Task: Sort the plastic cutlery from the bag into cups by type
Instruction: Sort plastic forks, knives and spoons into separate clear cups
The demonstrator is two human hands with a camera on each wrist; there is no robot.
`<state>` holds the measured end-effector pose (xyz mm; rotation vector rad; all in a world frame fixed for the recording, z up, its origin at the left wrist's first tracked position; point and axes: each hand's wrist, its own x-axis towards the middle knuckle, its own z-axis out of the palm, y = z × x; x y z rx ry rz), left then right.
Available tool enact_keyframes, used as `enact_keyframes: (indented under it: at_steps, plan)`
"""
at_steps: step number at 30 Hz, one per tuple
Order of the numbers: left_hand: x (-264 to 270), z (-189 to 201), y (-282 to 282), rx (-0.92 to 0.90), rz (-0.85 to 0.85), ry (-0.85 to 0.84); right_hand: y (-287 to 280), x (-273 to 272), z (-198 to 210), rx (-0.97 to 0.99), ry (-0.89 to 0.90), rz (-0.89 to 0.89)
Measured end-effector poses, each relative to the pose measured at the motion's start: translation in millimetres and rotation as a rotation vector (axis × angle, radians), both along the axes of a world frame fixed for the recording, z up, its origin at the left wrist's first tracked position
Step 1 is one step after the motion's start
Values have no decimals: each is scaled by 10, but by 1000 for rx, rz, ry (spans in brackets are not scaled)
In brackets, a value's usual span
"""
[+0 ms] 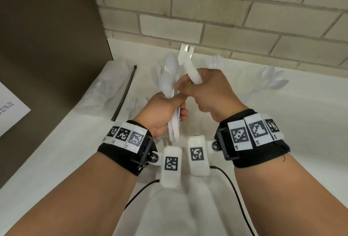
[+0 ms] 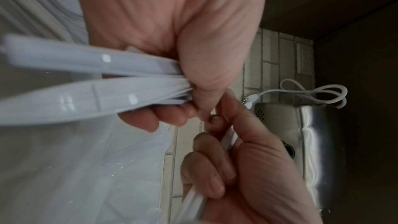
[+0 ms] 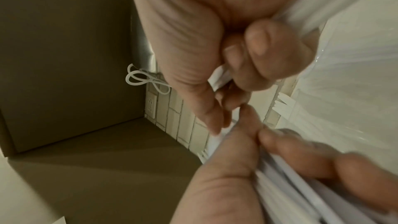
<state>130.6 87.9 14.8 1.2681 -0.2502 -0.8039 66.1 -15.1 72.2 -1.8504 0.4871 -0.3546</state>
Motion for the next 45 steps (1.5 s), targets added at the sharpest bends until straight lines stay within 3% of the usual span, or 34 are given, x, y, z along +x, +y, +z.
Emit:
enact_keyframes:
  at_steps: [5,18,30,35,41,45]
  plan:
    - [26,-31,34,20,-43,-119,1,-13,-23,3,110,41]
    - [18,-68,62,-21,-43,-227,81,48,-103,-75,59,23]
    - [214,-100,184,-2,-77,-342,108,231,-186,51,-212,-157]
    - [306,-187,296,-10,108,-109,-146,419,64,211,-361,-349]
    - [451,-218,330,1,107,-167,-381,765,225,232,-509,-382]
    - [469,-242,328,29,71,-212,-384,1032,207,90,-577,-383]
